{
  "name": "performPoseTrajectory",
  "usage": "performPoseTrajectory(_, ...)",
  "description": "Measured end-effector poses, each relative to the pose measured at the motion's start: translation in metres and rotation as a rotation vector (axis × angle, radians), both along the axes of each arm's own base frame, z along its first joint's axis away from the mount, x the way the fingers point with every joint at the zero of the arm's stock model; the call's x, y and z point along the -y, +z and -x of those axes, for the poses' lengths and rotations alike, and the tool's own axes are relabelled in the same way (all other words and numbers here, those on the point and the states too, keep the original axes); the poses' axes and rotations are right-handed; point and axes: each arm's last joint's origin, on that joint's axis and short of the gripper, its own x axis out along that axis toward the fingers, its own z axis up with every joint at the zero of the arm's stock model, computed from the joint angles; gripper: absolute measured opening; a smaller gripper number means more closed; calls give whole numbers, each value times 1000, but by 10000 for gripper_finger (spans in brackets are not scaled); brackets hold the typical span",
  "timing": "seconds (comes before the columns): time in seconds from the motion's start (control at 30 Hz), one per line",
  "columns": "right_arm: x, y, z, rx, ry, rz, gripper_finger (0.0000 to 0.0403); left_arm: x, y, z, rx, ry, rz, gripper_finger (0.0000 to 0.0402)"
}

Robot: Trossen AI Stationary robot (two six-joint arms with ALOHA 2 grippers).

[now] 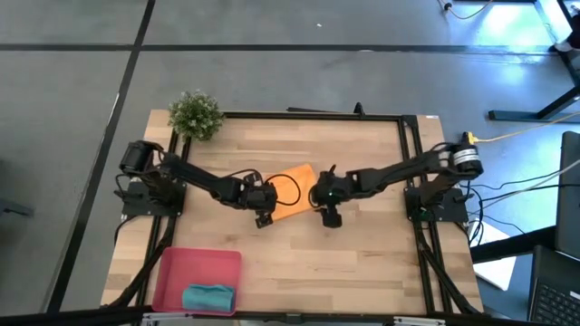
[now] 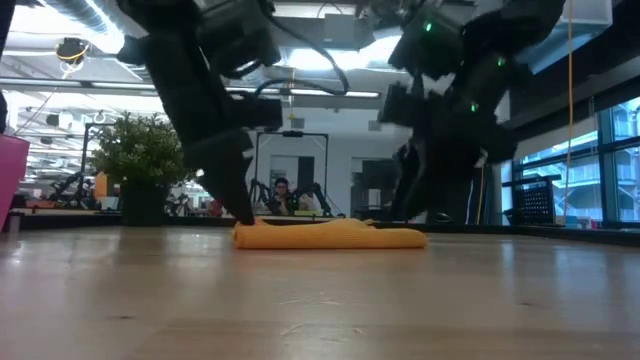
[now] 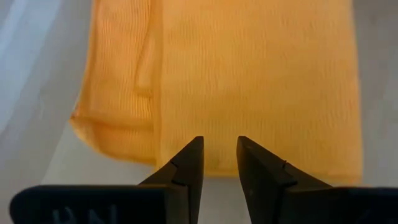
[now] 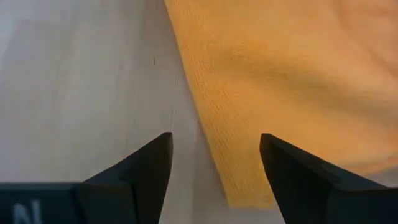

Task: Roll microfiber towels into tight, uniform cylinder then place into a basket
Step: Fold the orange microfiber towel

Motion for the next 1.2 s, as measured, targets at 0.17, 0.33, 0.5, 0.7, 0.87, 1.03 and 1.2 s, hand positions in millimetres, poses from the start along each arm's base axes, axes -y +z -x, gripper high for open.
performPoseTrajectory(0.17,1,-22,-6,-40,-19,-8,244,1,-9,-2,-22,-2,24,88)
performPoseTrajectory(0.33,9,-27,-8,-44,-53,8,244,3,-14,-3,-34,-1,72,88)
performPoseTrajectory(0.5,21,-26,-8,-46,-90,44,244,7,-15,-5,-17,3,114,88)
performPoseTrajectory(0.7,39,-26,-8,-39,-121,70,244,17,-13,-11,57,-38,196,88)
performPoseTrajectory(0.87,51,-24,-6,-30,-165,86,244,20,-8,-12,91,-65,188,88)
performPoseTrajectory(1.03,51,-2,-3,36,-180,99,244,19,21,-15,133,-80,146,88)
performPoseTrajectory(1.2,41,18,1,91,-149,84,244,6,37,-9,108,-4,-3,88)
